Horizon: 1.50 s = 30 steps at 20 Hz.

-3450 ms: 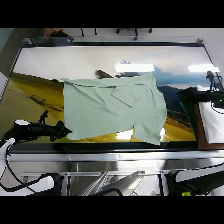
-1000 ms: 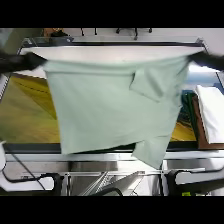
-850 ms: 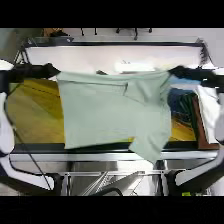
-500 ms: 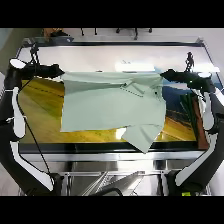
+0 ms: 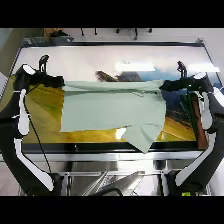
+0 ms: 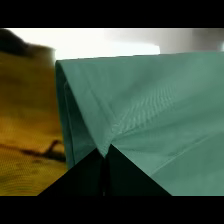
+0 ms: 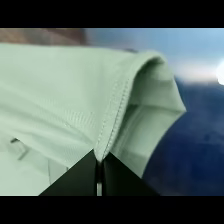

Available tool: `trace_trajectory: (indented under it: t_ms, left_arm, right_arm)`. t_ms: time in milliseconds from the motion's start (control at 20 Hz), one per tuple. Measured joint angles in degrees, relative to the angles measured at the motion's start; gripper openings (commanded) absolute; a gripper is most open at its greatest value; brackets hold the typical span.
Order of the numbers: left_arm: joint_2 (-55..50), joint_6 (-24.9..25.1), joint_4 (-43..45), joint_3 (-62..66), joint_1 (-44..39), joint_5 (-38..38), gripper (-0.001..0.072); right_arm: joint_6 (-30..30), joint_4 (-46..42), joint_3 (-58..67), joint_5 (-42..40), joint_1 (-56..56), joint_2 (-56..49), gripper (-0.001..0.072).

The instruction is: Fold the shirts.

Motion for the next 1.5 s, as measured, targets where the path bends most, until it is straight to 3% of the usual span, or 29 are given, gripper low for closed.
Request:
trace_trajectory:
  t_ms: [400,450,500,550,650,700,750,1100,1150,1200,1300,1400,1500]
  left_arm:
    - [0.0,2.2,1.9,-6.1,-0.2,3.8,0.0016]
    - [0.0,2.2,1.9,-6.3,-0.2,3.8,0.0017]
    - [0.0,2.3,1.9,-6.2,-0.2,3.7,0.0017]
    - [0.0,2.2,2.3,-5.8,-0.2,3.1,0.0017]
    - [-0.1,1.6,2.3,-3.8,0.0,0.4,0.0036]
    - [-0.1,1.2,2.3,-2.2,0.1,-1.8,0.0342]
    - [-0.1,1.0,2.3,-0.5,0.2,-4.2,0.0574]
    - [1.4,-7.2,2.1,4.7,3.6,-23.5,0.0546]
    - [2.7,-8.5,2.1,1.8,4.7,-25.6,0.0348]
    - [4.5,-8.9,2.1,-2.2,5.8,-26.8,0.0292]
    - [9.7,-9.3,2.1,-13.3,8.1,-26.8,0.0314]
    - [14.9,-8.8,2.0,-25.2,10.3,-24.1,0.0537]
    - [19.0,-7.8,1.7,-35.3,12.1,-21.3,0.0551]
  right_arm:
    - [1.2,-3.6,-0.7,0.0,0.6,-0.4,0.0018]
    - [1.3,-3.7,-0.8,0.0,0.6,-0.4,0.0062]
    - [1.5,-3.6,-0.8,0.0,0.6,-0.4,0.0240]
    - [1.5,-3.6,-0.8,0.0,0.6,-0.3,0.0275]
    - [1.5,-2.6,-0.8,0.1,0.5,0.7,0.0276]
    - [1.5,-2.3,-0.8,0.3,0.5,1.6,0.0276]
    - [1.6,-2.1,-0.8,0.8,0.4,2.8,0.0276]
    - [5.6,-1.7,-2.0,9.0,-3.4,14.6,0.0246]
    - [6.0,-1.9,-3.5,10.5,-4.2,16.5,0.0246]
    - [6.5,-1.9,-6.1,11.9,-5.2,18.8,0.0246]
    - [7.6,-2.0,-13.7,13.6,-7.3,24.2,0.0246]
    - [8.8,-2.2,-23.8,13.8,-9.0,30.7,0.0263]
    - [10.4,-2.6,-34.7,12.9,-10.0,37.7,0.0384]
